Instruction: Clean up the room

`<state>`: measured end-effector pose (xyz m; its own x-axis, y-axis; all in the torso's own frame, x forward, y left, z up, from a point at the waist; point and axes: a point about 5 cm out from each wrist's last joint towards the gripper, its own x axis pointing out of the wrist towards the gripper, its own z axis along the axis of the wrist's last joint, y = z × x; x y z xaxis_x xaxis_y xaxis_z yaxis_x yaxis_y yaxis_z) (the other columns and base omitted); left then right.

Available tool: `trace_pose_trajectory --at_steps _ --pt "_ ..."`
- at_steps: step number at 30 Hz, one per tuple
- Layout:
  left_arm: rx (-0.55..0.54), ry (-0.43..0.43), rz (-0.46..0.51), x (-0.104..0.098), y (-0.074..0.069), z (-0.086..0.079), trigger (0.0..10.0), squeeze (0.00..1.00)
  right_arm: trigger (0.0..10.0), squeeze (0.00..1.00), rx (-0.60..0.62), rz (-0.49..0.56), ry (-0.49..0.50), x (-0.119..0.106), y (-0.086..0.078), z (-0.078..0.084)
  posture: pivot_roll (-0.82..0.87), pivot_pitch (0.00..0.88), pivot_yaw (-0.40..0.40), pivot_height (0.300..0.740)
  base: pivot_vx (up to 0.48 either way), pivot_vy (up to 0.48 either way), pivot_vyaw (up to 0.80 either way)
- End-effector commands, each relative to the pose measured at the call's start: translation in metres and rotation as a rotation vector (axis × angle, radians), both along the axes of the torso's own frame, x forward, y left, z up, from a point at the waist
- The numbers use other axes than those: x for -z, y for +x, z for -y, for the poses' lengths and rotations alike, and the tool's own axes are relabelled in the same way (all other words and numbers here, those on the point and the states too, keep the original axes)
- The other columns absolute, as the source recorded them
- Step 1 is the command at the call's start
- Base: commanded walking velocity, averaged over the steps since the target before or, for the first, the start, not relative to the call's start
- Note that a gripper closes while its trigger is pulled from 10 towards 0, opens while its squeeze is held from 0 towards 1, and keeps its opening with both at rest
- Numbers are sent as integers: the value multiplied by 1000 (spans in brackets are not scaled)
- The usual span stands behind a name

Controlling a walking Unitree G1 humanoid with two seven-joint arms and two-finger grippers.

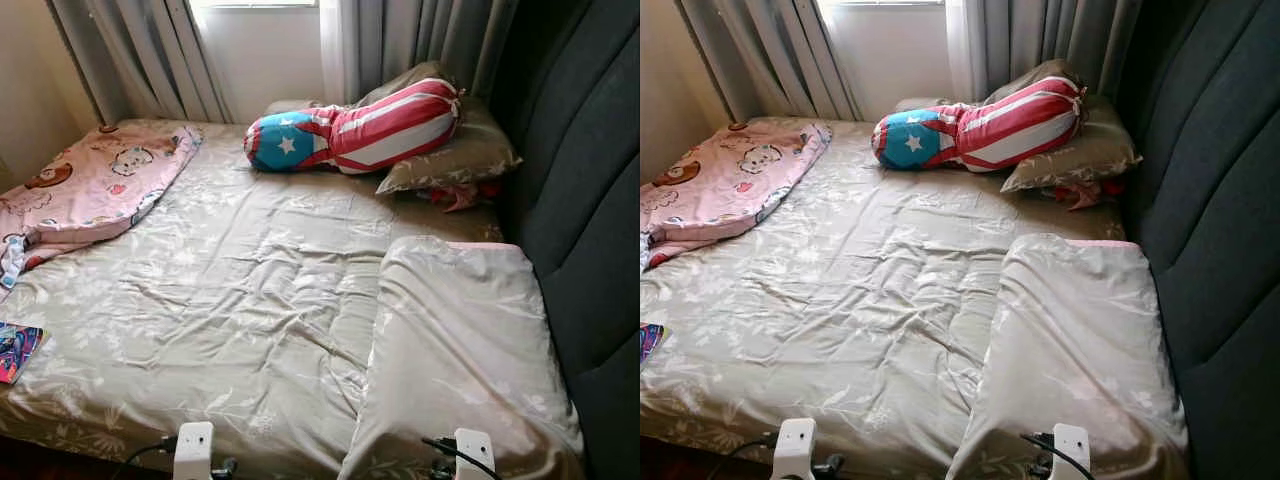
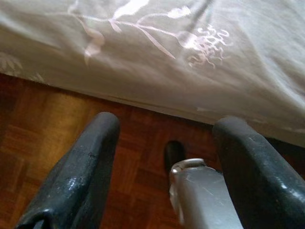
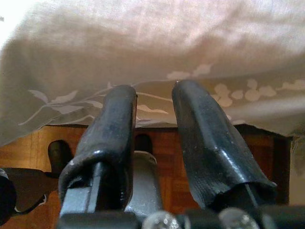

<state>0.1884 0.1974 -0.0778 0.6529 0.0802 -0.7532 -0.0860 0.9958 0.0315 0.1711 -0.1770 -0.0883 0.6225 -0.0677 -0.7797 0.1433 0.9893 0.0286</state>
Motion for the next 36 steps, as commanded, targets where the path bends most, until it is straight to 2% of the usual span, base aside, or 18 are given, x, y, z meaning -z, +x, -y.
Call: trace_pose_trajectory --at_steps 1,5,15,22,23,25,28,36 --pt "13 15 -36 4 -6 0 10000 0 10000 0 -12 -2 -7 0 0 1 -14 0 2 740 0 0 0" --pt "-6 7 -42 6 -10 1 10000 0 10000 0 -7 -11 -19 1 -4 6 -12 0 -5 740 0 0 0" --pt "-29 14 -69 9 -17 -2 10000 0 10000 0 -8 -17 -28 1 -2 4 5 0 -8 740 0 0 0" --pt "-36 32 -80 8 -19 -14 10000 0 10000 0 -9 -7 -32 -1 3 2 7 0 5 740 0 0 0" --pt "-42 42 -99 10 -29 -23 10000 0 10000 0 -5 -5 -29 -2 4 2 11 0 4 740 0 334 0" --pt "-42 42 -99 10 -29 -23 10000 0 10000 0 -5 -5 -29 -2 4 2 11 0 4 740 0 334 0" --pt "-46 50 -117 12 -39 -31 10000 0 10000 0 11 -7 -29 -2 5 3 20 0 3 740 0 381 0" --pt "-43 52 -121 14 -45 -33 10000 0 10000 0 37 -20 -32 -1 2 6 18 0 5 740 0 382 0"
